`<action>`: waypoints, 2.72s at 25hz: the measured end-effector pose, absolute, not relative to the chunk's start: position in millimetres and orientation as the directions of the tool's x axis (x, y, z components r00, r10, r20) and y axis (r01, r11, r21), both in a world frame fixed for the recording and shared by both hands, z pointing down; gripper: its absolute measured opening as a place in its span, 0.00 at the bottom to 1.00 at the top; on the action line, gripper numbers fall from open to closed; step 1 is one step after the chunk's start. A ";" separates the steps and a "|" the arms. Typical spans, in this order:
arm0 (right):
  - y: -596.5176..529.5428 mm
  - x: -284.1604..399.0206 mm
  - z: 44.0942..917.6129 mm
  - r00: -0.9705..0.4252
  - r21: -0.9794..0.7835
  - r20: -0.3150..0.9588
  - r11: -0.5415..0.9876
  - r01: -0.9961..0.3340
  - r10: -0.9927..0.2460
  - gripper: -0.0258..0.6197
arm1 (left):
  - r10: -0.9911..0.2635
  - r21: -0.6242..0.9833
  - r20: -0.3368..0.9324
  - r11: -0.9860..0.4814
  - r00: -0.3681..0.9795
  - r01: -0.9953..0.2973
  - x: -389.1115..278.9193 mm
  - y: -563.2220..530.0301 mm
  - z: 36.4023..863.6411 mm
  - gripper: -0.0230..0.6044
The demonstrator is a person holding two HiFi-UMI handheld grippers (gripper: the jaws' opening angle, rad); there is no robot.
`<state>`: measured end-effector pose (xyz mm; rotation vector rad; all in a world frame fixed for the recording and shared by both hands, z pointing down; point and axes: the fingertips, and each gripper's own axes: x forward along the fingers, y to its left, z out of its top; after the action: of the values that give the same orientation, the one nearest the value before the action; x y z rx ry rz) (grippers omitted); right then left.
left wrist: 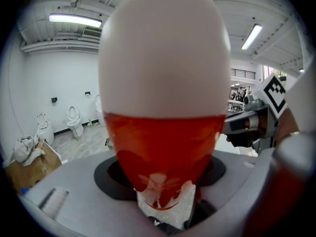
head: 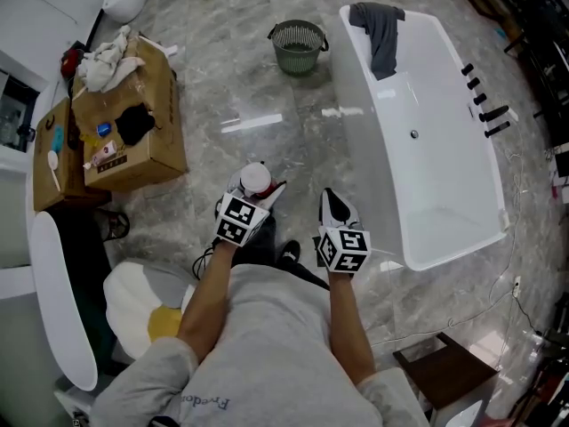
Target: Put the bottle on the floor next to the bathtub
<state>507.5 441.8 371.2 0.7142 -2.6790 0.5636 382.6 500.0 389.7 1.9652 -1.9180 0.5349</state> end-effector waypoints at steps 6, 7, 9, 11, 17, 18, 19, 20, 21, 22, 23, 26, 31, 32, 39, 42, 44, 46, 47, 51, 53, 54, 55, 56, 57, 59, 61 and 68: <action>428.6 488.3 366.1 -0.830 -0.255 0.379 0.816 -0.519 -0.409 0.04 | -0.889 -0.030 0.456 -0.072 0.050 -0.997 365.8 484.8 390.6 0.57; 424.7 484.7 366.3 -0.827 -0.251 0.379 0.815 -0.523 -0.415 0.04 | -0.889 -0.034 0.454 -0.079 0.055 -0.996 360.3 481.5 393.4 0.57; 416.7 475.0 367.4 -0.820 -0.244 0.382 0.809 -0.534 -0.427 0.04 | -0.887 -0.036 0.458 -0.093 0.066 -0.995 346.9 474.2 395.8 0.57; 406.5 462.4 367.3 -0.810 -0.241 0.383 0.798 -0.552 -0.445 0.04 | -0.884 -0.029 0.459 -0.111 0.086 -0.993 332.2 464.5 394.7 0.57; 383.6 410.5 352.3 -0.782 -0.211 0.384 0.777 -0.593 -0.492 0.04 | -0.883 -0.024 0.445 -0.180 0.151 -0.983 276.1 433.4 386.8 0.57; 381.6 400.2 350.2 -0.781 -0.206 0.381 0.777 -0.594 -0.496 0.04 | -0.882 -0.020 0.444 -0.184 0.156 -0.983 264.0 428.9 387.8 0.57; 379.7 390.1 349.6 -0.779 -0.202 0.382 0.778 -0.595 -0.497 0.04 | -0.882 -0.016 0.444 -0.187 0.161 -0.982 252.2 424.2 388.8 0.57; 377.9 380.3 350.3 -0.777 -0.198 0.386 0.778 -0.596 -0.497 0.04 | -0.881 -0.012 0.443 -0.191 0.166 -0.981 241.1 419.6 389.6 0.57; 376.1 370.8 351.6 -0.775 -0.196 0.391 0.777 -0.598 -0.497 0.04 | -0.880 -0.010 0.442 -0.198 0.173 -0.980 230.6 414.8 389.8 0.57; 374.3 361.7 353.1 -0.772 -0.197 0.396 0.775 -0.600 -0.497 0.04 | -0.879 -0.010 0.441 -0.206 0.180 -0.979 221.0 410.0 389.4 0.57; 372.9 353.1 354.9 -0.769 -0.198 0.402 0.772 -0.604 -0.498 0.04 | -0.879 -0.011 0.438 -0.214 0.188 -0.977 212.3 405.6 389.0 0.57; 370.7 328.5 359.0 -0.759 -0.185 0.418 0.771 -0.609 -0.500 0.04 | -0.884 -0.011 0.420 -0.231 0.206 -0.973 189.1 393.9 387.8 0.57; 363.3 290.1 358.8 -0.754 -0.193 0.407 0.759 -0.622 -0.515 0.04 | -0.878 -0.007 0.412 -0.271 0.244 -0.963 154.6 379.7 387.5 0.57; 362.1 284.1 357.2 -0.754 -0.199 0.399 0.753 -0.627 -0.522 0.04 | -0.876 -0.007 0.412 -0.277 0.250 -0.961 148.5 378.1 387.6 0.57; 356.2 257.5 349.2 -0.743 -0.199 0.370 0.733 -0.650 -0.558 0.04 | -0.871 0.018 0.395 -0.311 0.293 -0.950 123.1 365.3 383.4 0.57; 350.1 256.8 347.9 -0.732 -0.208 0.354 0.714 -0.669 -0.582 0.04 | -0.861 0.020 0.401 -0.333 0.312 -0.943 121.7 361.9 384.8 0.57; 342.5 254.1 346.7 -0.733 -0.233 0.338 0.703 -0.672 -0.590 0.04 | -0.856 0.019 0.406 -0.342 0.320 -0.939 119.9 358.3 386.6 0.57; 335.6 249.0 347.2 -0.738 -0.248 0.330 0.700 -0.670 -0.589 0.04 | -0.855 0.018 0.408 -0.345 0.322 -0.938 116.3 353.5 389.3 0.57; 332.1 246.2 347.8 -0.741 -0.249 0.329 0.703 -0.666 -0.585 0.04 | -0.855 0.014 0.408 -0.345 0.321 -0.938 114.1 350.2 390.8 0.57; 309.7 232.9 353.2 -0.753 -0.271 0.335 0.708 -0.653 -0.566 0.04 | -0.845 0.012 0.424 -0.354 0.325 -0.935 108.2 333.0 391.2 0.57; 292.0 221.9 357.7 -0.757 -0.291 0.335 0.703 -0.649 -0.561 0.04 | -0.839 0.007 0.433 -0.362 0.329 -0.932 101.1 320.0 394.0 0.57; 282.3 215.8 359.2 -0.759 -0.296 0.335 0.702 -0.647 -0.558 0.04 | -0.836 0.005 0.437 -0.366 0.331 -0.931 96.6 311.5 395.7 0.57; 273.3 210.2 360.3 -0.761 -0.300 0.336 0.703 -0.645 -0.555 0.04 | -0.833 0.004 0.441 -0.371 0.334 -0.929 92.3 302.6 397.4 0.57; 265.2 205.5 361.5 -0.764 -0.303 0.338 0.705 -0.641 -0.550 0.04 | -0.829 0.004 0.446 -0.375 0.337 -0.927 88.4 293.5 399.2 0.57; 257.5 201.3 363.0 -0.767 -0.305 0.341 0.708 -0.637 -0.543 0.04 | -0.826 0.004 0.450 -0.378 0.339 -0.926 84.4 283.8 400.6 0.57; 239.3 193.7 368.1 -0.774 -0.308 0.349 0.716 -0.627 -0.528 0.04 | -0.823 0.003 0.454 -0.383 0.343 -0.924 76.1 260.6 401.5 0.57; 216.6 187.7 374.2 -0.778 -0.315 0.360 0.718 -0.621 -0.515 0.04 | -0.817 -0.004 0.458 -0.395 0.350 -0.919 69.1 234.5 401.2 0.57; 144.4 156.5 367.6 -0.810 -0.270 0.378 0.783 -0.560 -0.449 0.04 | -0.788 -0.015 0.482 -0.444 0.383 -0.896 53.0 159.3 405.9 0.57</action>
<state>156.5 144.4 367.6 0.7784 -2.6816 0.5403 53.0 159.3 405.9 2.3949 -1.4916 0.6275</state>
